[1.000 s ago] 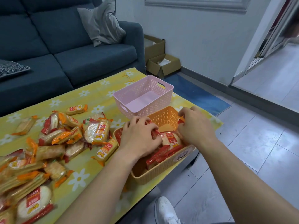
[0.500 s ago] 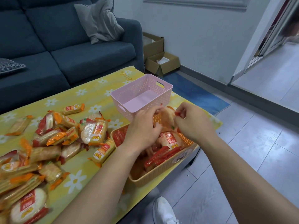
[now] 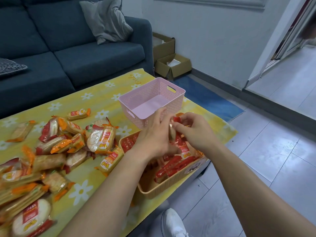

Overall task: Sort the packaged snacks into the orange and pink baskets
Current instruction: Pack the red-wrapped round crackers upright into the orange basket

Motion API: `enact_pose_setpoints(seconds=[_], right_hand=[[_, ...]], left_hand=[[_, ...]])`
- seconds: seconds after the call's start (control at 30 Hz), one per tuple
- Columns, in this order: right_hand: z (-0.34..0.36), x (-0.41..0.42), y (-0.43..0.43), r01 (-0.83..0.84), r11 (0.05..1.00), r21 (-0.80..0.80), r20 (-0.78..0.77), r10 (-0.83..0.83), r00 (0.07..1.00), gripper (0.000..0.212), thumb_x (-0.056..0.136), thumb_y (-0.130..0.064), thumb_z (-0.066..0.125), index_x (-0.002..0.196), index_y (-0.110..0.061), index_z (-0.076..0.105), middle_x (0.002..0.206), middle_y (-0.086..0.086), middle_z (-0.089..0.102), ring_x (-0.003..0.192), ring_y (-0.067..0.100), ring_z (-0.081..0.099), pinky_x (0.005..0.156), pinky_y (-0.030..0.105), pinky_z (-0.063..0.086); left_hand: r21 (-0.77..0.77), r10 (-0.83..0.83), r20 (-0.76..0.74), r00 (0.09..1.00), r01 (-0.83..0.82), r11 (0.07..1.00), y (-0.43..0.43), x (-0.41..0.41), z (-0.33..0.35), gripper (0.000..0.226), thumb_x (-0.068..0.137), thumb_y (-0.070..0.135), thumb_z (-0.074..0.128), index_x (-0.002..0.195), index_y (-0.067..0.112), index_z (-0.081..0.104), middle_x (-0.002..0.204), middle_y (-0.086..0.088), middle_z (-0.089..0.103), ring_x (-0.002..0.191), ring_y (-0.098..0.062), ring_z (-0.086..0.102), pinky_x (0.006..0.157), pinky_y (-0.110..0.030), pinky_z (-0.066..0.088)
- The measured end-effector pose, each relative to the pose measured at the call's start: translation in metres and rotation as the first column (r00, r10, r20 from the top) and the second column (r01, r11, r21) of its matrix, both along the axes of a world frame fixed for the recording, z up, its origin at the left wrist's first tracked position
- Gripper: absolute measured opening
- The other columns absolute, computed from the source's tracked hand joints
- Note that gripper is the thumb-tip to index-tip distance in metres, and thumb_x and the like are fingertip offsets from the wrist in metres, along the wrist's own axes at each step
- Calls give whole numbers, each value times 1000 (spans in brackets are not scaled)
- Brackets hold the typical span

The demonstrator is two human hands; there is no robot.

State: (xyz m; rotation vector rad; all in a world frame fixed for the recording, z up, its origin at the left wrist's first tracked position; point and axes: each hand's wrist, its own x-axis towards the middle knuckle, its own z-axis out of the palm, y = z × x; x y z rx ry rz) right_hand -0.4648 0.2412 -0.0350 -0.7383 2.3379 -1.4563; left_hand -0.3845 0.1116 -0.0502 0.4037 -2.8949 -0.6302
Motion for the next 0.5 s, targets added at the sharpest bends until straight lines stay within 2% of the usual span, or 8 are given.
enact_pose_setpoints(seconds=[0.07,0.1,0.13,0.2,0.23,0.3,0.4,0.5], right_hand=[[4,1,0,10,996,-89,177,6,984,15,98,-19,62,109,-13,70,92,9,73,82,26,72,75,39,63],[3,1,1,22,995,-102,250,4,968,20,101,-14,55,116,-11,67,97,11,73,86,25,72,78,39,63],[0,-2,2,26,998,-52,246,-12,969,27,101,-7,48,123,-11,64,104,9,72,93,24,71,83,40,62],[-9,-8,7,-50,961,271,13,48,999,46,95,2,43,135,-16,57,121,3,68,111,24,66,93,38,56],[-14,-7,8,-113,880,461,-80,168,983,52,93,1,44,140,-19,54,130,3,64,117,25,62,95,36,53],[-24,-2,5,-210,675,707,-91,382,920,54,92,-11,49,145,-24,48,140,3,55,119,29,57,95,41,51],[-30,5,-3,-205,462,863,-19,434,901,62,93,-33,53,152,-29,34,145,6,45,127,35,48,99,50,48],[-31,7,-8,-137,400,906,-44,411,910,75,90,-42,62,155,-31,27,145,11,43,134,37,40,101,52,43]], left_hand=[[-35,22,4,1000,-22,999,-1,-1,-2,100,59,54,88,140,26,35,143,4,38,134,-20,40,102,-38,45],[1,63,-26,998,-63,998,-2,-1,-3,93,61,54,85,135,25,36,133,4,47,127,-20,47,96,-38,48],[55,115,-64,991,-112,992,-4,0,-2,88,64,54,82,132,26,35,124,4,52,119,-21,53,89,-38,50],[152,187,-99,977,-171,973,-5,0,-1,87,69,57,79,134,27,28,115,3,56,107,-20,56,81,-40,53],[182,206,-105,973,-185,966,-4,0,0,89,71,58,78,136,27,25,114,2,56,105,-20,56,80,-40,53],[237,232,-141,963,-194,952,-3,0,2,93,74,56,78,140,32,18,117,1,58,105,-21,59,82,-42,55],[342,210,-198,957,-133,930,-2,3,1,97,78,46,80,143,42,9,118,1,62,98,-17,66,85,-42,59],[365,188,-215,958,-99,926,-2,5,1,91,82,41,80,141,47,11,110,5,62,91,-13,68,84,-40,61]])
